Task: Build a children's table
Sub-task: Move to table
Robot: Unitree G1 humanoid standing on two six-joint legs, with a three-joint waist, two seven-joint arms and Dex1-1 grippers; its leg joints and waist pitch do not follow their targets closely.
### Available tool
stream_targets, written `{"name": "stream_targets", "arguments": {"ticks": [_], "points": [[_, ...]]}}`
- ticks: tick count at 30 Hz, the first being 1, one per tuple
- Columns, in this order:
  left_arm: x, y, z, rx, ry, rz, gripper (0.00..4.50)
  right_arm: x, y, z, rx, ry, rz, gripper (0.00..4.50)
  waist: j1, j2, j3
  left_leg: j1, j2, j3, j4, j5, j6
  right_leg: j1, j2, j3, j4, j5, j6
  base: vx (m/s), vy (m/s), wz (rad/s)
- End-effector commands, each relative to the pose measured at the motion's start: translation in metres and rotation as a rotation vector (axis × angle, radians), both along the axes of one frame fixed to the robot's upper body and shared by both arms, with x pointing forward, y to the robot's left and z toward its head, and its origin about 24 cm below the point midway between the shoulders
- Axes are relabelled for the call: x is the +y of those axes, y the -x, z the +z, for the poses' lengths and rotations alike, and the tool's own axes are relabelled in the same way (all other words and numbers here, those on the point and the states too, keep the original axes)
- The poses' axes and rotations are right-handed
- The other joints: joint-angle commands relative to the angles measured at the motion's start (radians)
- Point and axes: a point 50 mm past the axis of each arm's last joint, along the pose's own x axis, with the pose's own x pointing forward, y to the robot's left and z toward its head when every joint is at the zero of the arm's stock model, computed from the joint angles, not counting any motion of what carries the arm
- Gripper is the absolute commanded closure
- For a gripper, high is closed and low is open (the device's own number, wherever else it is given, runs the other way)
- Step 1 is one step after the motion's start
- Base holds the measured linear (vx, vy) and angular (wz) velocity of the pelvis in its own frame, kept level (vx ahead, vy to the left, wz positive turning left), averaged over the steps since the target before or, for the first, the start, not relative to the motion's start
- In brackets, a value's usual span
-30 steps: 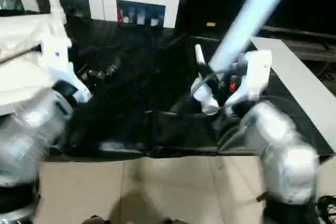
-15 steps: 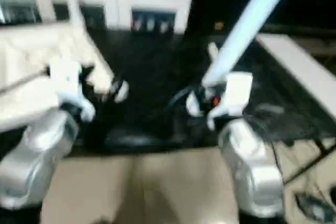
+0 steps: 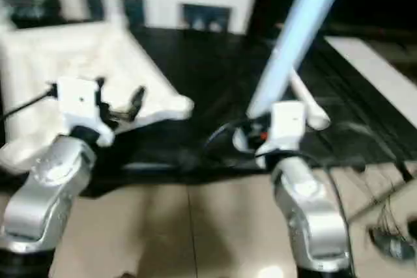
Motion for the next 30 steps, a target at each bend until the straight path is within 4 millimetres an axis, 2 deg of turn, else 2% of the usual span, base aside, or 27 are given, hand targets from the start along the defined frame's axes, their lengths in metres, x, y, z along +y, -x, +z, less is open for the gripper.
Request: {"name": "stream_targets", "arguments": {"ticks": [1, 2, 3, 4, 5, 6, 8, 9, 10, 11, 12, 13, 14, 15, 16, 17, 19, 20, 21, 22, 23, 24, 25, 26, 27, 28, 30], "points": [[-0.008, -0.002, 0.004, -0.023, 0.008, -0.016, 0.0, -0.006, -0.003, 0.004, -0.027, 0.024, -0.018, 2.64, -0.006, 0.03, -0.034, 0.068, 0.117, -0.169, -0.237, -0.822, -0.104, 0.004, -0.01, 0.04, -0.006, -0.232, -0.051, -0.016, -0.006, 0.62], [-0.008, -0.002, 0.004, -0.023, 0.008, -0.016, 0.0, -0.006, -0.003, 0.004, -0.027, 0.024, -0.018, 2.64, 0.0, 0.017, -0.042, 0.075, 0.091, -0.163, -0.232, -0.799, -0.092, 0.019, -0.016, 0.054, -0.042, -0.277, -0.059, -0.001, -0.082, 0.75], [-0.008, -0.003, 0.005, -0.028, 0.007, -0.016, 0.0, -0.007, -0.003, 0.004, -0.03, 0.029, -0.019, 2.64, 0.012, -0.018, -0.04, 0.051, 0.044, -0.107, -0.171, -0.661, -0.049, 0.05, -0.085, 0.091, -0.16, -0.437, -0.115, -0.001, -0.082, 0.75], [-0.009, -0.004, 0.006, -0.032, 0.005, -0.017, 0.0, -0.008, -0.004, 0.004, -0.032, 0.032, -0.022, 2.64, 0.034, -0.046, -0.038, 0.002, 0.035, 0.031, 0.037, -0.394, 0.035, 0.099, -0.227, 0.121, -0.303, -0.753, -0.189, 0.011, -0.107, 0.82], [-0.009, -0.004, 0.006, -0.033, 0.0, -0.017, 0.0, -0.009, -0.004, 0.004, -0.033, 0.032, -0.024, 2.64, 0.025, -0.037, -0.027, -0.022, 0.086, 0.106, 0.162, -0.116, 0.082, 0.107, -0.288, 0.126, -0.317, -0.918, -0.167, 0.036, -0.076, 0.56], [-0.01, -0.005, 0.006, -0.032, -0.005, -0.015, 0.0, -0.009, -0.005, 0.003, -0.034, 0.031, -0.025, 2.64, 0.016, -0.048, -0.011, -0.042, 0.099, 0.119, 0.17, -0.074, 0.069, 0.11, -0.282, 0.09, -0.309, -0.923, -0.121, 0.036, -0.076, 0.56], [-0.011, -0.005, 0.006, -0.033, -0.008, -0.018, 0.0, -0.01, -0.005, 0.003, -0.035, 0.03, -0.028, 2.64, 0.065, -0.051, -0.027, -0.023, 0.132, 0.157, 0.089, -0.063, 0.101, 0.157, -0.24, 0.03, -0.288, -0.714, -0.156, 0.093, -0.043, 0.58], [-0.012, -0.005, 0.006, -0.034, -0.011, -0.022, 0.0, -0.011, -0.005, 0.003, -0.036, 0.029, -0.03, 2.64, 0.069, -0.044, -0.037, -0.03, 0.146, 0.162, 0.055, -0.049, 0.122, 0.179, -0.229, 0.01, -0.282, -0.632, -0.158, 0.106, -0.027, 0.66], [-0.012, -0.005, 0.006, -0.034, -0.012, -0.023, 0.0, -0.01, -0.005, 0.003, -0.037, 0.029, -0.03, 2.64, 0.068, -0.012, -0.059, -0.013, 0.169, 0.161, -0.025, 0.009, 0.176, 0.202, -0.175, -0.055, -0.263, -0.431, -0.127, 0.145, 0.05, 0.68], [-0.012, -0.005, 0.006, -0.034, -0.012, -0.024, 0.0, -0.011, -0.005, 0.003, -0.037, 0.029, -0.031, 2.64, 0.04, 0.04, -0.078, 0.132, 0.169, 0.063, -0.11, 0.095, 0.33, 0.121, -0.004, -0.137, -0.132, -0.188, -0.026, 0.23, 0.071, 0.73], [-0.013, -0.006, 0.006, -0.034, -0.014, -0.027, 0.0, -0.011, -0.005, 0.003, -0.037, 0.028, -0.034, 2.64, 0.006, 0.057, -0.075, 0.236, 0.217, -0.034, -0.127, 0.051, 0.473, -0.007, 0.032, -0.109, -0.013, -0.199, 0.007, 0.23, 0.071, 0.73], [-0.013, -0.006, 0.005, -0.033, -0.015, -0.03, 0.0, -0.012, -0.005, 0.003, -0.037, 0.028, -0.037, 2.64, -0.037, 0.034, -0.109, 0.28, 0.255, -0.093, -0.116, 0.195, 0.576, -0.055, 0.025, -0.083, 0.043, -0.21, 0.045, 0.259, 0.015, 0.61], [-0.015, -0.006, 0.005, -0.031, -0.018, -0.037, 0.0, -0.013, -0.004, 0.002, -0.035, 0.029, -0.043, 2.64, -0.01, 0.038, -0.1, 0.264, 0.231, -0.124, -0.084, 0.51, 0.619, -0.135, -0.001, -0.021, 0.089, -0.177, 0.097, 0.224, -0.015, 0.43], [-0.016, -0.007, 0.004, -0.028, -0.021, -0.044, 0.0, -0.014, -0.004, 0.001, -0.034, 0.03, -0.049, 2.64, -0.008, 0.037, -0.099, 0.252, 0.213, -0.127, -0.091, 0.54, 0.586, -0.145, -0.004, -0.006, 0.103, -0.142, 0.126, 0.224, -0.015, 0.43], [-0.016, -0.007, 0.004, -0.027, -0.022, -0.047, 0.0, -0.015, -0.003, 0.001, -0.033, 0.031, -0.051, 2.64, -0.01, 0.004, -0.091, 0.224, 0.182, -0.115, -0.112, 0.514, 0.488, -0.161, -0.009, 0.039, 0.092, -0.018, 0.138, 0.204, -0.018, 0.45], [-0.017, -0.007, 0.004, -0.027, -0.021, -0.049, 0.0, -0.015, -0.003, 0.0, -0.033, 0.031, -0.053, 2.64, -0.008, -0.03, -0.081, 0.181, 0.104, -0.068, -0.122, 0.37, 0.362, -0.151, -0.038, 0.1, -0.003, 0.164, 0.063, 0.195, -0.01, 0.61], [-0.017, -0.007, 0.004, -0.026, -0.02, -0.052, 0.0, -0.015, -0.003, 0.0, -0.034, 0.031, -0.056, 2.64, 0.017, -0.101, -0.073, 0.059, -0.029, 0.034, -0.081, 0.036, 0.24, 0.016, -0.079, 0.19, -0.125, 0.186, 0.141, 0.19, -0.022, 0.75], [-0.019, -0.007, 0.003, -0.022, -0.021, -0.058, 0.0, -0.017, -0.002, 0.001, -0.038, 0.031, -0.065, 2.64, 0.037, -0.082, -0.075, 0.029, 0.023, 0.098, 0.08, -0.137, 0.178, 0.079, -0.227, 0.228, -0.188, -0.072, 0.083, 0.201, -0.031, 0.68], [-0.019, -0.007, 0.002, -0.021, -0.021, -0.061, 0.0, -0.017, -0.002, 0.001, -0.039, 0.031, -0.07, 2.64, 0.049, -0.08, -0.067, -0.006, 0.057, 0.1, 0.091, -0.083, 0.112, 0.109, -0.219, 0.191, -0.172, -0.07, 0.007, 0.201, -0.031, 0.68], [-0.019, -0.008, 0.002, -0.02, -0.021, -0.063, 0.0, -0.018, -0.002, 0.001, -0.041, 0.029, -0.075, 2.64, 0.052, -0.058, -0.071, 0.02, 0.07, 0.104, 0.08, -0.069, 0.043, 0.105, -0.205, 0.222, -0.174, -0.062, -0.099, 0.218, 0.014, 0.26], [-0.021, -0.008, 0.001, -0.018, -0.02, -0.068, 0.0, -0.019, -0.002, 0.001, -0.042, 0.029, -0.078, 2.64, 0.073, -0.036, -0.051, -0.019, 0.121, 0.107, 0.057, 0.009, 0.008, 0.133, -0.196, 0.187, -0.198, -0.063, -0.328, 0.214, 0.037, 0.12], [-0.021, -0.008, 0.001, -0.016, -0.019, -0.071, 0.0, -0.019, -0.002, 0.001, -0.042, 0.028, -0.08, 2.64, 0.075, -0.023, -0.051, -0.028, 0.141, 0.105, 0.022, 0.059, 0.009, 0.133, -0.171, 0.156, -0.192, -0.064, -0.332, 0.214, 0.037, 0.12], [-0.023, -0.008, 0.0, -0.009, 0.002, -0.076, 0.0, -0.021, -0.002, 0.001, -0.04, -0.003, -0.102, 2.64, 0.075, -0.003, -0.05, -0.013, 0.155, 0.11, -0.04, 0.105, 0.018, 0.12, -0.122, 0.107, -0.186, -0.093, -0.3, 0.197, 0.071, -0.01], [-0.023, -0.008, -0.002, 0.008, 0.033, -0.078, 0.0, -0.023, -0.003, 0.001, -0.035, -0.026, -0.114, 2.64, 0.047, 0.046, -0.061, 0.088, 0.179, 0.099, -0.125, 0.176, 0.04, 0.059, -0.015, 0.008, -0.127, -0.073, -0.177, 0.195, 0.142, 0.1], [-0.023, -0.008, -0.002, 0.008, 0.033, -0.078, 0.0, -0.023, -0.003, 0.001, -0.035, -0.026, -0.114, 2.64, 0.025, 0.073, -0.044, 0.117, 0.211, 0.044, -0.156, -0.017, 0.051, -0.022, 0.023, -0.014, -0.017, -0.107, -0.115, 0.195, 0.142, 0.1], [-0.023, -0.008, -0.004, 0.013, 0.028, -0.075, 0.0, -0.023, -0.002, 0.001, -0.033, -0.018, -0.111, 2.64, 0.001, 0.046, -0.103, 0.212, 0.275, -0.026, -0.118, 0.179, 0.17, -0.098, -0.001, 0.003, 0.051, -0.088, 0.004, 0.234, 0.153, 0.17], [-0.021, -0.008, -0.006, 0.02, 0.027, -0.071, 0.0, -0.022, -0.002, 0.001, -0.034, -0.006, -0.1, 2.64, 0.03, 0.042, -0.111, 0.192, 0.235, 0.018, -0.037, 1.016, 0.149, -0.146, -0.027, 0.026, 0.047, 0.162, 0.142, 0.201, 0.112, 0.08]]}}
